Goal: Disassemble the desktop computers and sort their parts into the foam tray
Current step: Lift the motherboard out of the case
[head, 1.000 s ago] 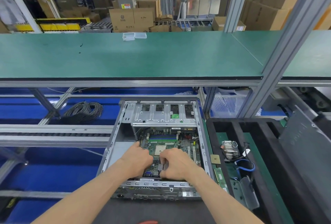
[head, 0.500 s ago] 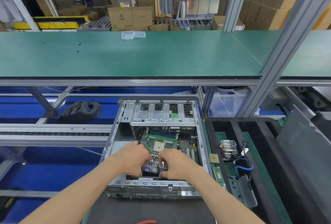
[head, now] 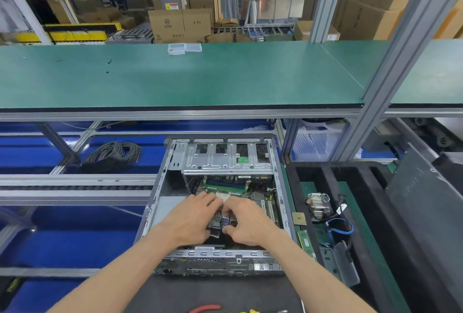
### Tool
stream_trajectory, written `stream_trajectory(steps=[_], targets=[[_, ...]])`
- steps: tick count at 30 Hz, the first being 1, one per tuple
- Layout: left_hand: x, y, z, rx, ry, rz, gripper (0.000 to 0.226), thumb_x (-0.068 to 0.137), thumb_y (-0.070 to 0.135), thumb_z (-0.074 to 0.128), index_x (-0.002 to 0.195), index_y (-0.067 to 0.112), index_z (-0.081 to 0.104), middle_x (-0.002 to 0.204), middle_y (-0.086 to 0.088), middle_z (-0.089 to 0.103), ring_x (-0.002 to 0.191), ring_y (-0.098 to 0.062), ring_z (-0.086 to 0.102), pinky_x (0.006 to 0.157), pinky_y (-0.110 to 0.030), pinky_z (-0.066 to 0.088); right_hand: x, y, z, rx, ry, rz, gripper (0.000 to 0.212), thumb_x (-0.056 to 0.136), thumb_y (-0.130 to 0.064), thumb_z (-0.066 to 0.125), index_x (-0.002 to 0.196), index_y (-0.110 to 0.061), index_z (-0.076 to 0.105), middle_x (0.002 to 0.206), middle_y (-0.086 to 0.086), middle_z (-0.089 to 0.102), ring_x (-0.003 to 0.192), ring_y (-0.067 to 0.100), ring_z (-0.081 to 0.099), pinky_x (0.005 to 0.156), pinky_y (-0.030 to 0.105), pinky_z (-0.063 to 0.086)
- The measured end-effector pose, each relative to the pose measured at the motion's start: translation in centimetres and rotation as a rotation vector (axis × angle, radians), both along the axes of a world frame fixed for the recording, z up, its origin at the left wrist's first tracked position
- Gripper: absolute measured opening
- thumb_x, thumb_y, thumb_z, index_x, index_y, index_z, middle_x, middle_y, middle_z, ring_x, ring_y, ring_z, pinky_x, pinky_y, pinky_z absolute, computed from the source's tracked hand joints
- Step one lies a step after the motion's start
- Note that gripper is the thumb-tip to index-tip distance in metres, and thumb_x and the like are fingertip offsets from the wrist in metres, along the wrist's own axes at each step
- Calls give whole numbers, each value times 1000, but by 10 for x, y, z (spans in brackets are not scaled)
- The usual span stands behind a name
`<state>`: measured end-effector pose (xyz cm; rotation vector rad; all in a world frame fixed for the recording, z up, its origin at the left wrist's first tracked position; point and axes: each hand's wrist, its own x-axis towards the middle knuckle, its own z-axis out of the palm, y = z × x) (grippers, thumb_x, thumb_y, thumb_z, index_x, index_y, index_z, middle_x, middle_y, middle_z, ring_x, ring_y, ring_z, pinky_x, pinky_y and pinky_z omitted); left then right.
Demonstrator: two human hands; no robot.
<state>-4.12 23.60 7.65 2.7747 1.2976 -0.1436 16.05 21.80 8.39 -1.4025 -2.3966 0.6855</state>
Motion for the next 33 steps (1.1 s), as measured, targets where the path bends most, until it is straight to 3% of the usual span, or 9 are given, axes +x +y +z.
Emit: stream_trajectory(steps=[2,6,9,13,16,18,21,25,33], targets=[[8,-2,-4,-29,47,33,53,75,28,65,123,24,43,130,3,53,116,-22,53,99,-39,46,0,-2,2,-3,6,-3,26,78,-27,72,91,-23,50,85,-8,49,74,14,46,64,30,33],[14,-1,-4,19,55,12,47,81,5,51,127,15,53,119,-3,62,106,-29,59,95,-38,46,2,-6,3,-1,26,-1,26,79,-24,69,96,-20,50,93,-5,48,78,15,45,67,31,35],[11,0,-4,75,49,-46,58,80,2,46,136,15,51,122,-3,63,104,-28,59,95,-38,48,3,-10,2,59,-56,23,37,77,-24,68,105,-18,46,106,-3,45,92,15,44,76,33,44],[8,1,1,95,72,-60,64,81,4,43,144,15,44,129,-3,61,108,-27,60,91,-38,53,6,-13,1,202,-213,0,60,72,-15,71,124,-18,41,122,1,49,111,21,41,96,36,38],[8,2,7,94,109,-56,65,83,6,44,148,15,42,139,-3,58,115,-27,61,93,-40,54,7,-12,7,145,-309,-37,67,77,-5,68,135,-15,36,122,10,57,111,32,54,92,43,42],[9,1,13,95,147,-49,58,84,8,45,141,14,48,138,-3,60,112,-28,63,90,-42,55,6,-11,13,107,-338,-41,65,82,-1,63,139,-13,35,117,14,60,103,37,60,82,43,48],[10,0,24,117,196,-46,45,82,11,45,126,14,54,126,-2,65,95,-30,66,72,-41,51,5,-10,20,74,-306,-59,61,83,3,59,139,-11,38,119,16,60,103,39,60,83,47,53],[9,1,44,158,281,-84,26,81,15,47,106,16,53,99,-1,66,79,-30,65,61,-38,44,2,-12,27,74,-234,-88,59,81,5,57,136,-8,41,121,16,59,104,41,59,80,46,52],[1,0,79,173,344,-49,13,80,20,47,93,24,46,90,0,67,69,-28,60,56,-34,33,-12,-15,56,65,-199,-109,43,75,0,58,116,-7,47,107,16,60,91,39,59,64,37,44]])
